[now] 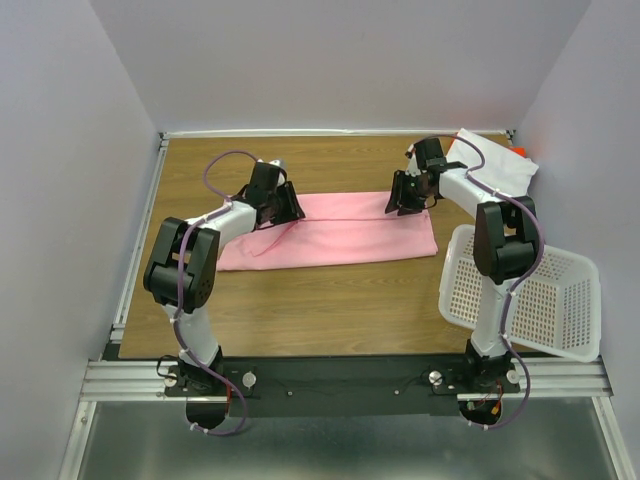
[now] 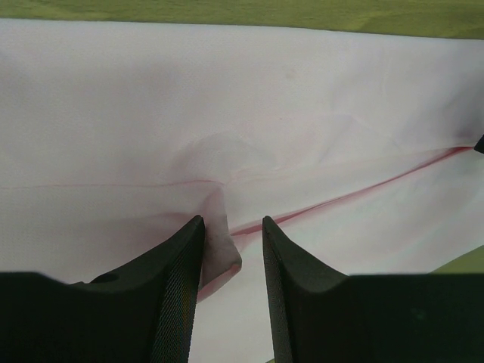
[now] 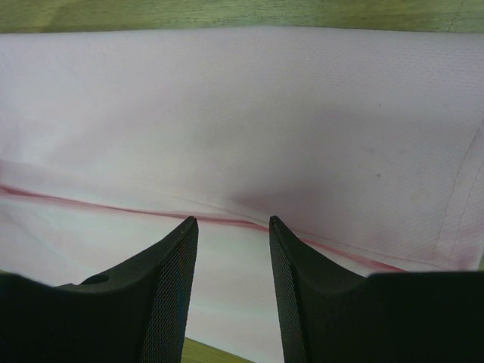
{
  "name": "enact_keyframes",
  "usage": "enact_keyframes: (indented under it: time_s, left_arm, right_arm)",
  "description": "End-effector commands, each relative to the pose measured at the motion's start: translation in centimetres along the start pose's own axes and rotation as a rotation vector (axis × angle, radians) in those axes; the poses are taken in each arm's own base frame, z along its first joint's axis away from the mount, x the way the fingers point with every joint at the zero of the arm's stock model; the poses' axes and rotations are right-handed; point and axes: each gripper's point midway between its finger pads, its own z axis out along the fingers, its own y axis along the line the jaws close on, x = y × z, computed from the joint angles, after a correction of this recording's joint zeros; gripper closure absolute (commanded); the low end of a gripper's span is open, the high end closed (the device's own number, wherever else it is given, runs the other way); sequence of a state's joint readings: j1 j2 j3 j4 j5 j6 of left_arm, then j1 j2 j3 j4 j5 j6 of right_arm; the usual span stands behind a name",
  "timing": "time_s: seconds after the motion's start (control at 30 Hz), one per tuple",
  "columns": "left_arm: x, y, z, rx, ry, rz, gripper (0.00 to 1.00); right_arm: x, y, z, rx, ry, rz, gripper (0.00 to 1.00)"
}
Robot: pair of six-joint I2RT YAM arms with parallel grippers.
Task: Fold and stack the t-shirts
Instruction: Fold the tshirt
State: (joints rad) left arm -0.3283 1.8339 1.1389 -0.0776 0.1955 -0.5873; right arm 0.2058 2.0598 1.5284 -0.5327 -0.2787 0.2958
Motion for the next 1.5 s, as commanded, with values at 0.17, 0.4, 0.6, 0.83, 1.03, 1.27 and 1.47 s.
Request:
enact_keyframes:
  time_s: [0.17,0.4,0.6,0.83,1.03,1.27,1.47]
  left_arm:
    - [-0.2,-1.8,-0.1,0.040,0.021,0.042,0.56]
    - [1.0,-1.9,1.0,0.046,0.079,0.055,0.56]
    - [2.1,-0.8,1.6,0.003,0.130,0.047,0.56]
    - [3.0,-0.2,1.8,-0.021,0.172,0.050,0.56]
    - [1.9,-2.1,1.5,0.058,0.160,0.071,0.56]
    - [-2.3,-6.3,0.4,0.164,0.093,0.053,0.56]
    - [-4.2,-6.9,-1.0,0.154,0.058,0.042,0.55]
  right_arm:
    - [0.8,-0.4,0.0,0.020,0.016,0.010,0.50]
    - [0.7,-0.6,0.1,0.027,0.017,0.013,0.50]
    - [0.8,-0.6,0.2,0.030,0.018,0.014,0.50]
    - [0.7,-0.8,0.1,0.036,0.014,0.013,0.50]
    - [-0.3,-0.2,-0.4,0.026,-0.012,-0.003,0.50]
    - [-3.1,1.1,-2.2,-0.001,-0.084,-0.037,0.50]
    - [-4.3,0.6,-1.6,0.028,-0.100,-0.076,0.49]
